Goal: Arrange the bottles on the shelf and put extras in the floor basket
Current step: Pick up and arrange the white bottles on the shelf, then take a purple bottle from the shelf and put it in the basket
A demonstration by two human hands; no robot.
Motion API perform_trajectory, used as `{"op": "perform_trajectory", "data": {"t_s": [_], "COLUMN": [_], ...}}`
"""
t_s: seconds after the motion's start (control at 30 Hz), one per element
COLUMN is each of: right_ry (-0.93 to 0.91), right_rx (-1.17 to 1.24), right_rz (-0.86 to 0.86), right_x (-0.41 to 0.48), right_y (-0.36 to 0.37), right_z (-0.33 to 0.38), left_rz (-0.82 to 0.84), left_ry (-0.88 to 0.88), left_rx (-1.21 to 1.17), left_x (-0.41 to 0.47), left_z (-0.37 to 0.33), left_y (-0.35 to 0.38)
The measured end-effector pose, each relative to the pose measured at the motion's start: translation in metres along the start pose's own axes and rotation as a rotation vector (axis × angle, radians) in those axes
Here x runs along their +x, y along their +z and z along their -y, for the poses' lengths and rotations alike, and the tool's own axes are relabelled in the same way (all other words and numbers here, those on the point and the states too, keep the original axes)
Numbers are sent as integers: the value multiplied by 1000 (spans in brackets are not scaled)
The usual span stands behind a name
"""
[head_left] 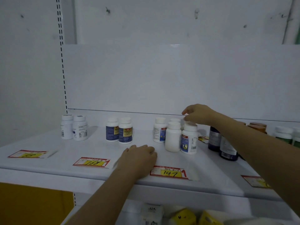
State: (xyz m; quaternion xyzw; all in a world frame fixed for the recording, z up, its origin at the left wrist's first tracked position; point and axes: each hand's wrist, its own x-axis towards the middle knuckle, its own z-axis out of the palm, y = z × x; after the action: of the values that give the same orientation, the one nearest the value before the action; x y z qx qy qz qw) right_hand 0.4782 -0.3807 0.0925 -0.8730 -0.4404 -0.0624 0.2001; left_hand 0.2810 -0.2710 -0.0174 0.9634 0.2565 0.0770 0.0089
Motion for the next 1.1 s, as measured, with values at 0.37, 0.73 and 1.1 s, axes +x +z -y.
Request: {"op": "perform_trajectory", "data": {"t_s": [0.37, 0.73, 1.1], "right_ry": [-59, 9, -28], "right_rx": [-239, -314, -263], "right_rz": [-80, -110, -57], "right_x": [-53, -109, -130], "right_y": [-16, -57, -77], "right_z": [16, -37, -116], "left_rz": [-218, -307, -188], "left_ry": [19, 45, -23], "left_rx": [-98, -305, -327], "left_x": [-12, -27, -16], "left_z": [-10, -90, -204], "left_y": [-15, -57, -32]}}
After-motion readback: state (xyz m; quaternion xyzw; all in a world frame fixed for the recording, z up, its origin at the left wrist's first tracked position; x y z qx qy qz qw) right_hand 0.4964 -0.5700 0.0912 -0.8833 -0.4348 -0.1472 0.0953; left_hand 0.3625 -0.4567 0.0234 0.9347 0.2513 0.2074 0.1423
